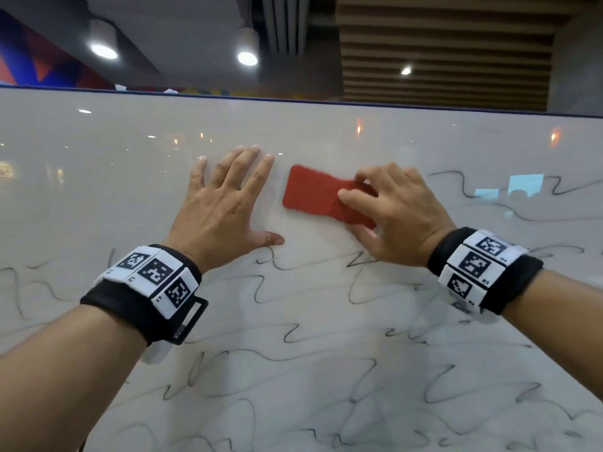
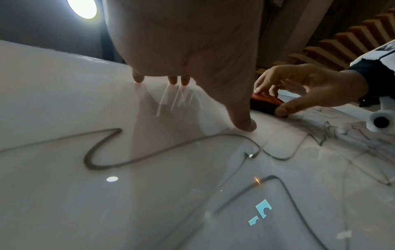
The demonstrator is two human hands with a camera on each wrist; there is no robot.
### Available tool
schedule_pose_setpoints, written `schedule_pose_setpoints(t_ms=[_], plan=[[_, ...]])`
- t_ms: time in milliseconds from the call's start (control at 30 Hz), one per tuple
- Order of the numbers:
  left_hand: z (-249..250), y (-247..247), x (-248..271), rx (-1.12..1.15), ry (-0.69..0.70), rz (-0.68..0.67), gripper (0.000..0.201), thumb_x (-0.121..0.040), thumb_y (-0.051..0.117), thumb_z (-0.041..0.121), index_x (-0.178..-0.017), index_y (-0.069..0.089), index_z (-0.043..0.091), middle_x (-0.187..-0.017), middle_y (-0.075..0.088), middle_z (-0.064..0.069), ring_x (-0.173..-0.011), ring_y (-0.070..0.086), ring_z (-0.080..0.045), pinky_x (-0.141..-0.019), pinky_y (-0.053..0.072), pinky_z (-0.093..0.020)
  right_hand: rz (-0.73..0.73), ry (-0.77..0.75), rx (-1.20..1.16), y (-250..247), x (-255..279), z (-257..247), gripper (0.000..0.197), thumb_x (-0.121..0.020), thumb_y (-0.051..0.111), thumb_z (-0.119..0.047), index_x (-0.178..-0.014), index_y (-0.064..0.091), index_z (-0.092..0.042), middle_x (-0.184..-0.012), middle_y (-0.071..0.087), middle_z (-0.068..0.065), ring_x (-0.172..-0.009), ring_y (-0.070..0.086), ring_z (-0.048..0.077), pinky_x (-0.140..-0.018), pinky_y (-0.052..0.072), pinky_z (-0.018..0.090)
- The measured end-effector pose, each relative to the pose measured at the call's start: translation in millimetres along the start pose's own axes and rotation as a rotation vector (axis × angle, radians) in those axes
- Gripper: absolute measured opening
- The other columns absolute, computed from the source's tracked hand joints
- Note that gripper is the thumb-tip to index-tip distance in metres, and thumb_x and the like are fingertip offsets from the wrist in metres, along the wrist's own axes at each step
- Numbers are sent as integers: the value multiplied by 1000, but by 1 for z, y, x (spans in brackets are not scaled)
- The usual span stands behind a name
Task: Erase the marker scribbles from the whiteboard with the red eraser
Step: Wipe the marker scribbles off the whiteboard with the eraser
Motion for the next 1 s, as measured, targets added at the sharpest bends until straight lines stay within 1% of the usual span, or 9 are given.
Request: schedule_pose_setpoints(t_ms=[133, 300, 433, 500, 633, 700, 867, 933, 1000], plan=[[6, 1, -2, 0, -15, -4, 115, -66, 63, 76, -156, 17, 22, -161, 11, -3, -149, 6, -21, -118, 11, -61, 84, 153, -56, 4, 4, -3, 43, -75, 68, -32, -112, 62, -12, -112, 55, 18, -91, 51, 35, -72, 43, 45], [10, -1, -5, -1, 4, 3, 114, -65, 67, 75, -154, 22, 20, -161, 14, -4, -148, 8, -21, -118, 12, -61, 21, -40, -41, 14, 15, -17, 44, -78, 67, -35, -115, 62, -13, -112, 58, 19, -88, 53, 36, -72, 44, 46], [14, -2, -9, 2, 7, -3, 114, -64, 71, 73, -153, 23, 20, -160, 16, -5, -149, 8, -21, -118, 11, -61, 83, 150, -32, 3, 0, 10, 45, -78, 64, -37, -116, 60, -13, -114, 55, 19, -92, 52, 37, -74, 44, 47], [16, -3, -10, 5, 8, -13, 113, -64, 71, 72, -153, 23, 20, -160, 15, -5, -149, 8, -22, -118, 10, -60, 113, 216, -46, 5, 4, 5, 46, -76, 65, -34, -116, 60, -12, -113, 55, 20, -92, 51, 37, -73, 44, 46], [24, -4, -12, 8, 46, -22, 112, -65, 73, 68, -153, 25, 19, -160, 17, -5, -148, 10, -22, -118, 12, -60, 25, 22, -46, 22, 25, -26, 45, -76, 65, -34, -115, 63, -11, -112, 57, 21, -90, 52, 37, -73, 43, 45], [28, -4, -14, 4, 57, -29, 112, -65, 72, 69, -153, 25, 19, -160, 17, -4, -148, 9, -22, -118, 13, -60, -3, -7, -21, 18, 25, -19, 44, -77, 65, -35, -116, 63, -13, -113, 58, 19, -90, 53, 36, -74, 43, 44], [34, -4, -15, 3, 47, -26, 113, -65, 74, 68, -153, 23, 20, -159, 16, -4, -147, 7, -20, -118, 12, -60, 112, 346, -38, -2, 16, 25, 47, -77, 64, -37, -117, 58, -14, -114, 54, 18, -94, 51, 36, -77, 43, 44], [34, -5, -15, 6, 38, -42, 113, -65, 73, 67, -154, 21, 21, -159, 14, -3, -147, 6, -20, -119, 10, -60, 116, 308, -37, 3, 22, 14, 47, -75, 65, -35, -116, 59, -12, -112, 54, 20, -92, 52, 37, -74, 43, 43], [34, -6, -15, 10, 35, -49, 113, -66, 73, 67, -154, 21, 22, -159, 13, -3, -148, 6, -21, -119, 10, -59, 71, 151, -34, 12, 31, -5, 47, -75, 67, -34, -115, 60, -11, -111, 56, 22, -90, 53, 37, -73, 44, 44]])
Point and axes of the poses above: each hand's wrist, its own x-axis away from the middle knuckle, its own y-axis out of the palm, z = x × y, the point moved 4 cm from there along -x, towards the middle knuckle
